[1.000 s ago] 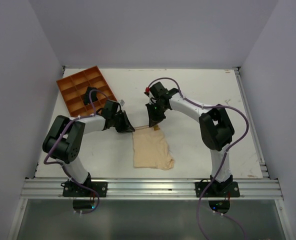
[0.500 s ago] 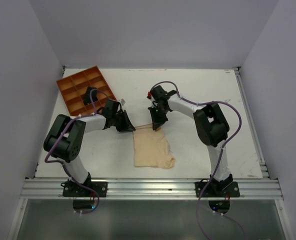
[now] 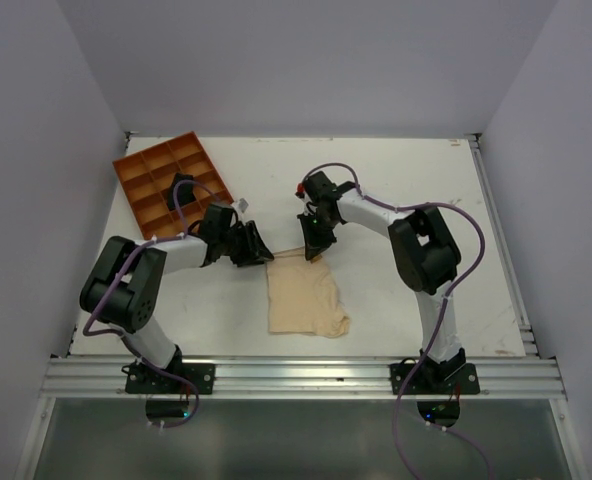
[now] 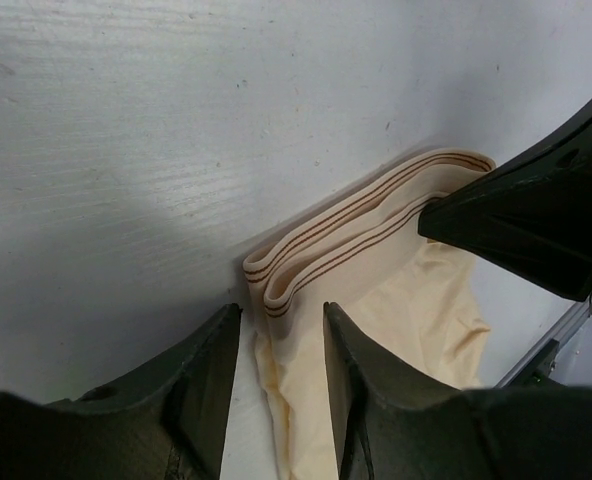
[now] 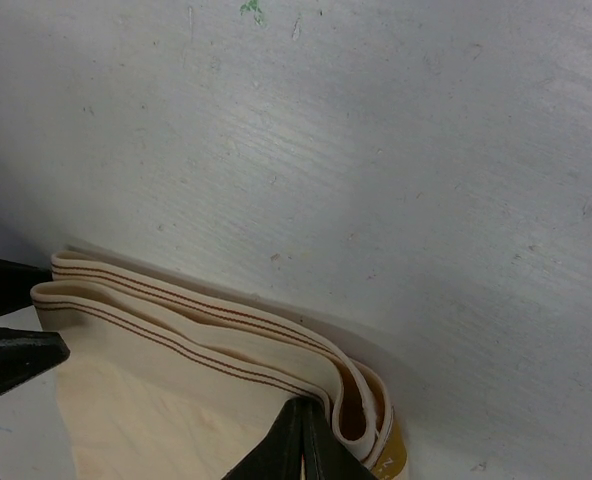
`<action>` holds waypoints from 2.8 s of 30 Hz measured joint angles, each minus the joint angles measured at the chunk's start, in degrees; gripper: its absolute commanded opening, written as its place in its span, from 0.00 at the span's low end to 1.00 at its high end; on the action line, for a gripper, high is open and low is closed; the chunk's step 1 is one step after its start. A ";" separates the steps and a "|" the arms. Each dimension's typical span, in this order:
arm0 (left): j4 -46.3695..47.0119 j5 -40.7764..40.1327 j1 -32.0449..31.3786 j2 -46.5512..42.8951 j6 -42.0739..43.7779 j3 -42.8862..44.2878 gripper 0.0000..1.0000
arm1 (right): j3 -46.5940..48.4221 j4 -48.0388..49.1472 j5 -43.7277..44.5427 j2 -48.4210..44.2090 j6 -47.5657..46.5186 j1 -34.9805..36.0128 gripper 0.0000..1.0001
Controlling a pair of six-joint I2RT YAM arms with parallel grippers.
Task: Roll the underwear
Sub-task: Fold the underwear
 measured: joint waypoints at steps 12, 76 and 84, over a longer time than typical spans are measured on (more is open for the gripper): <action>8.59 3.43 0.11 2.01 -1.14 -2.82 0.22 | -1.07 1.14 -0.22 -0.59 1.16 -0.09 0.03; -25.79 -16.37 -16.15 7.76 3.15 27.15 0.00 | -9.16 16.92 -2.82 -3.17 17.66 -0.07 0.02; -25.83 -16.57 -16.17 10.16 2.78 27.15 0.00 | -10.10 16.59 -2.71 -4.48 17.62 -0.11 0.19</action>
